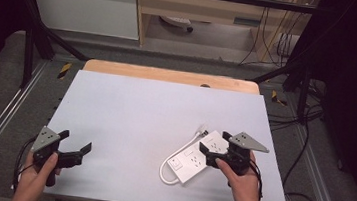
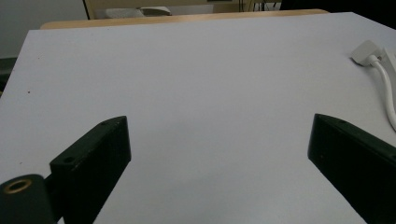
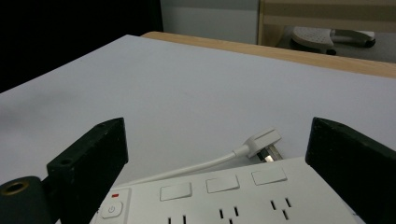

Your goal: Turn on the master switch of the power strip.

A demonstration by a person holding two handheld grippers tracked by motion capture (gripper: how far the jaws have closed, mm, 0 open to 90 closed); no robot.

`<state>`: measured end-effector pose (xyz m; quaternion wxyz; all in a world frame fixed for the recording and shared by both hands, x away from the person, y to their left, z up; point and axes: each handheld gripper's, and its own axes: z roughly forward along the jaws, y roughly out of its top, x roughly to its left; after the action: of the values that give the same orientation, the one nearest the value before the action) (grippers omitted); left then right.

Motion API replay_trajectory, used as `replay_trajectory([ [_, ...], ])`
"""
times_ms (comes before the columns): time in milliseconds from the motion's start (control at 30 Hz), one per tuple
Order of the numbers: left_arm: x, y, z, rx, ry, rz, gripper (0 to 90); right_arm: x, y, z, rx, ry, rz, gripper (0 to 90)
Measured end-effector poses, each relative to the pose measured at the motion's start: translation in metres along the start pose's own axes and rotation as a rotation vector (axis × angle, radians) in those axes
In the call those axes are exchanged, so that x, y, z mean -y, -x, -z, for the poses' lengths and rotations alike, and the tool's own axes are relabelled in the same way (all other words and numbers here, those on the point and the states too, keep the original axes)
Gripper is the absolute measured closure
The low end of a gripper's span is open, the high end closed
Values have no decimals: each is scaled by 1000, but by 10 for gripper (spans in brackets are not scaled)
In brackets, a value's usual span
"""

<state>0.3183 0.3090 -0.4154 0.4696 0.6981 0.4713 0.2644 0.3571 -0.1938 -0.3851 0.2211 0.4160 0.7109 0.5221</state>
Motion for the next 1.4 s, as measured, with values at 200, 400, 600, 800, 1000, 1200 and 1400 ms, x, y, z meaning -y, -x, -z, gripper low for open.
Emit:
replay_trajectory([
  [200, 0, 0, 0, 5, -2, -2, 59, -1, -3, -3, -14, -3, -2, 115],
  [400, 0, 0, 0, 6, -3, -1, 59, -2, -9, -8, -38, -6, 9, 181],
  [600, 0, 0, 0, 8, -2, -1, 59, -1, -15, -13, -63, -15, 26, 275],
  [800, 0, 0, 0, 9, -2, -1, 58, 1, -20, -17, -91, -27, 30, 368],
  [1000, 0, 1, 0, 11, -2, -2, 59, 3, -23, -19, -106, -33, 42, 442],
  [1200, 0, 1, 0, 11, -3, -3, 58, 6, -26, -21, -115, -40, 60, 530],
  [1400, 0, 1, 0, 12, -1, -3, 59, 8, -29, -23, -126, -43, 71, 611],
])
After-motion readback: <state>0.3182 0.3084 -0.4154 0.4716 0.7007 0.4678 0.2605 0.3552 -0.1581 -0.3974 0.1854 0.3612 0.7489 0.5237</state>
